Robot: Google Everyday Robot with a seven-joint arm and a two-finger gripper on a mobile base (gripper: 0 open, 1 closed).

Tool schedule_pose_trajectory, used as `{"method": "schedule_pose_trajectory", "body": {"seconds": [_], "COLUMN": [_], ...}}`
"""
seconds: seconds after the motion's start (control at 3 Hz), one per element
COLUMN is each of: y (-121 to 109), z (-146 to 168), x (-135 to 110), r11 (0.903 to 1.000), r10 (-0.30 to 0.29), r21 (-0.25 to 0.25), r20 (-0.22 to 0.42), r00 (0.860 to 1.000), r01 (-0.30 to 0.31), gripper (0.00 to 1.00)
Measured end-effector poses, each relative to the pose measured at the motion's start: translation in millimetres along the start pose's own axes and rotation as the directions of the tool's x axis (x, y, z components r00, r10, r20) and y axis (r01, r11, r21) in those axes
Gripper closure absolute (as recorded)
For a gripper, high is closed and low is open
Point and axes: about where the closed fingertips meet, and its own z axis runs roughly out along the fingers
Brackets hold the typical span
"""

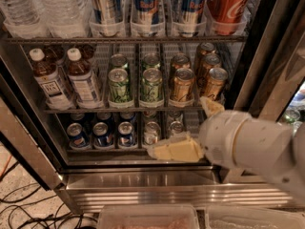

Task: Pick orange can from middle shelf of fridge

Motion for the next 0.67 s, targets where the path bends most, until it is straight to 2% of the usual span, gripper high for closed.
{"method": "schedule_pose_trajectory", "body": {"seconds": [0.33, 0.67], "y": [-16.4, -82.6], "z": [9.2, -9.5], "x": [28.9, 19.0], "r11": [0.9887, 0.9333], "r10": [0.083, 0.181], "r21": [0.119, 0.261], "r20": [0.071, 0.251], "r00": [0.994, 0.951], "r01": [-0.091, -0.247], "gripper": [0.0, 0.0]}}
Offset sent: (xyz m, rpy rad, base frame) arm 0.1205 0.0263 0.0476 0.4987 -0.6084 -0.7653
